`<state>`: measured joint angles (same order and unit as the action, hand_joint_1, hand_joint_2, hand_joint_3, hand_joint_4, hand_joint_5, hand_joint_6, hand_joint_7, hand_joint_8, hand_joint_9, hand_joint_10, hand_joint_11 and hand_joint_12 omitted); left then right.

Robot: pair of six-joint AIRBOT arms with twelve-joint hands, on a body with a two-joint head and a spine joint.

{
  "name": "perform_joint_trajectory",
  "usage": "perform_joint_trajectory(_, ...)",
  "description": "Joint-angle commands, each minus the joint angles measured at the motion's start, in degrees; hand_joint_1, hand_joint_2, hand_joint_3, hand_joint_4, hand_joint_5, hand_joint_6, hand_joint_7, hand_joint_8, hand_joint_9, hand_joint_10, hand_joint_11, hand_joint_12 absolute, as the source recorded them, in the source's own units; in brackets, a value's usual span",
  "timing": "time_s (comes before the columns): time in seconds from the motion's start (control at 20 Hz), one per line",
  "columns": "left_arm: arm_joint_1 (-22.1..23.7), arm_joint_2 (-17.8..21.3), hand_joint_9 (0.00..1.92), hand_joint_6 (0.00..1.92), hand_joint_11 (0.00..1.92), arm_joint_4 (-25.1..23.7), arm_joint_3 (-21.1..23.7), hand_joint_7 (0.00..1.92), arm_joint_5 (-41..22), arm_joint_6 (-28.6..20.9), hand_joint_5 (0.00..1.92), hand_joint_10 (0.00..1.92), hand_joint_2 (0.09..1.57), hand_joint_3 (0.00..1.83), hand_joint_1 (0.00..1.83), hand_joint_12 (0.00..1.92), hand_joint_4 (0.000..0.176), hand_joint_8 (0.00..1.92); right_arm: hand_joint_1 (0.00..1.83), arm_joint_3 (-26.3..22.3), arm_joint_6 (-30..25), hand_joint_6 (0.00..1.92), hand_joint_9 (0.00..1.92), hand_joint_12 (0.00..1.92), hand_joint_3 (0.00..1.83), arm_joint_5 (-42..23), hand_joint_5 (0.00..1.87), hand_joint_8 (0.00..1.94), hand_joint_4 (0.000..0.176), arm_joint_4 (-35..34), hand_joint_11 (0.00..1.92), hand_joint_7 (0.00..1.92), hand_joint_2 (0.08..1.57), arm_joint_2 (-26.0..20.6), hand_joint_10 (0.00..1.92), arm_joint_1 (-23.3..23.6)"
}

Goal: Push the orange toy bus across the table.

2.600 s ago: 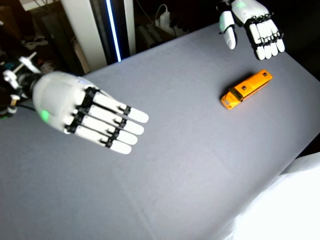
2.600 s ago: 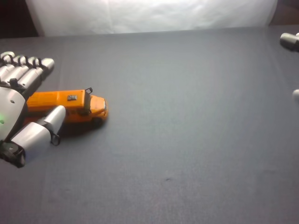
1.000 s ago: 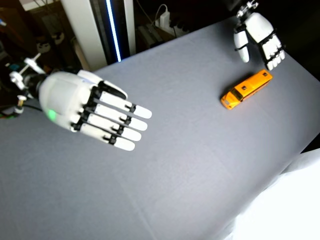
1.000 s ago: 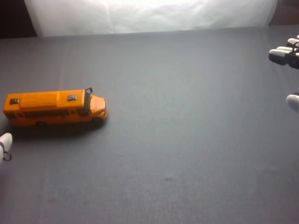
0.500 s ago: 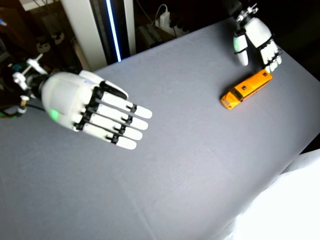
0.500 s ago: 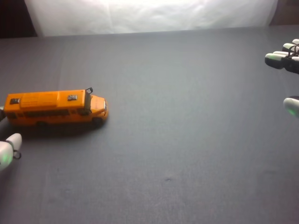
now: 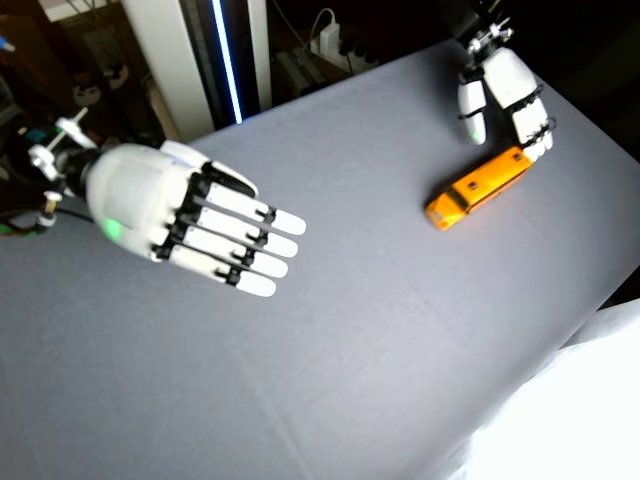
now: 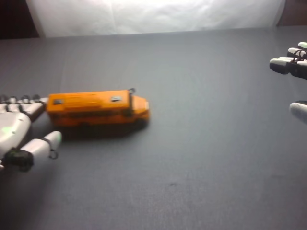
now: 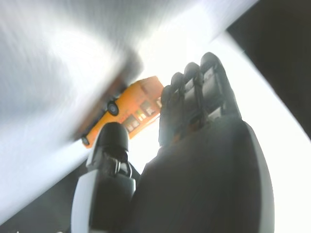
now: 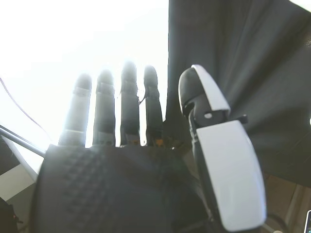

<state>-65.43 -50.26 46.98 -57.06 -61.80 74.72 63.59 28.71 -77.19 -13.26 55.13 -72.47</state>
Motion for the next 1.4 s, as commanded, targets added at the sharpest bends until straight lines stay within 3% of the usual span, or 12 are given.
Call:
perform_joint_trajectory(0.0, 1.15, -0.33, 0.15, 0.0, 0.09, -2.39, 0.24, 0.22, -5.14, 0.96, 0.24, 0.0, 1.46, 0.0, 0.1, 0.08, 0.0, 0.0, 0.73, 0.28, -0.48, 0.0, 0.25, 0.14, 0.0, -6.73, 0.45, 0.01, 0.0, -0.51, 0.07, 0.43, 1.34, 0.21, 0.0, 0.63)
perform_joint_trajectory(0.25, 1.54, 0.96, 0.13, 0.01, 0.04, -2.7, 2.15, 0.21, -9.29, 1.8, 0.21, 0.01, 1.48, 0.0, 0.12, 0.09, 0.0, 0.01, 0.72, 0.27, -0.7, 0.0, 0.25, 0.14, 0.0, -6.74, 0.46, 0.01, 0.0, -0.52, 0.07, 0.43, 1.33, 0.22, 0.01, 0.15)
perform_joint_trajectory(0.4, 1.53, 2.17, 0.15, 0.0, 0.02, -4.85, 3.8, 0.23, -12.96, 1.13, 0.22, 0.0, 1.48, 0.0, 0.19, 0.23, 0.0, 0.0, 0.72, 0.27, -0.71, 0.0, 0.25, 0.14, 0.0, -6.74, 0.46, 0.0, 0.0, -0.54, 0.07, 0.43, 1.33, 0.32, 0.0, 0.15)
perform_joint_trajectory(0.55, 1.52, 2.67, 0.17, 0.0, 0.0, -8.93, 4.38, 0.24, -16.7, -3.63, 0.23, 0.0, 1.48, 0.0, 0.26, 0.37, 0.0, 0.0, 0.75, 0.42, -0.71, 0.0, 0.26, 0.14, 0.0, -7.04, 0.46, 0.0, 0.0, -0.75, 0.09, 0.45, 1.33, 0.28, 0.01, 0.22)
perform_joint_trajectory(0.75, 0.59, 3.62, 0.17, 0.0, 0.0, -14.35, 6.44, 0.23, -24.63, -9.22, 0.23, 0.0, 1.44, 0.0, 0.12, 0.34, 0.0, 0.0, 0.72, 0.21, -0.74, 0.0, 0.23, 0.12, 0.0, -12.14, 0.45, 0.0, 0.0, -1.86, 0.05, 0.42, 1.34, -0.45, 0.0, 0.3)
perform_joint_trajectory(0.95, -0.39, 3.55, 0.2, 0.01, 0.01, -18.74, 7.15, 0.28, -30.78, -15.09, 0.29, 0.0, 1.4, 0.0, 0.3, 0.3, 0.0, 0.01, 0.76, 0.14, -0.73, 0.0, 0.19, 0.15, 0.01, -16.4, 0.42, 0.0, 0.0, -2.35, 0.04, 0.31, 1.37, -1.06, 0.0, 0.58)
perform_joint_trajectory(1.05, -0.58, 3.56, 0.21, 0.0, 0.02, -20.63, 7.73, 0.29, -32.88, -16.0, 0.28, 0.0, 1.42, 0.0, 0.35, 0.3, 0.0, 0.0, 0.79, 0.06, -0.73, 0.0, 0.19, 0.21, 0.0, -18.15, 0.43, 0.0, 0.0, -2.22, 0.0, 0.34, 1.39, -1.22, 0.0, 0.8)
perform_joint_trajectory(1.1, -0.67, 3.66, 0.18, 0.0, 0.0, -21.65, 8.21, 0.26, -34.31, -16.0, 0.26, 0.0, 1.43, 0.0, 0.4, 0.24, 0.0, 0.0, 0.76, -0.06, -0.71, 0.0, 0.24, 0.39, 0.0, -19.21, 0.45, 0.0, 0.0, -1.98, 0.0, 0.39, 1.38, -1.31, 0.0, 0.9)
perform_joint_trajectory(1.35, -1.49, 4.01, 0.22, 0.0, 0.0, -23.52, 9.4, 0.27, -37.42, -15.99, 0.23, 0.01, 1.45, 0.0, 0.29, 0.34, 0.0, 0.0, 0.81, -0.54, -0.39, 0.0, 0.23, 0.31, 0.0, -20.58, 0.42, 0.0, 0.0, -1.55, 0.0, 0.4, 1.39, -1.57, 0.0, 1.03)
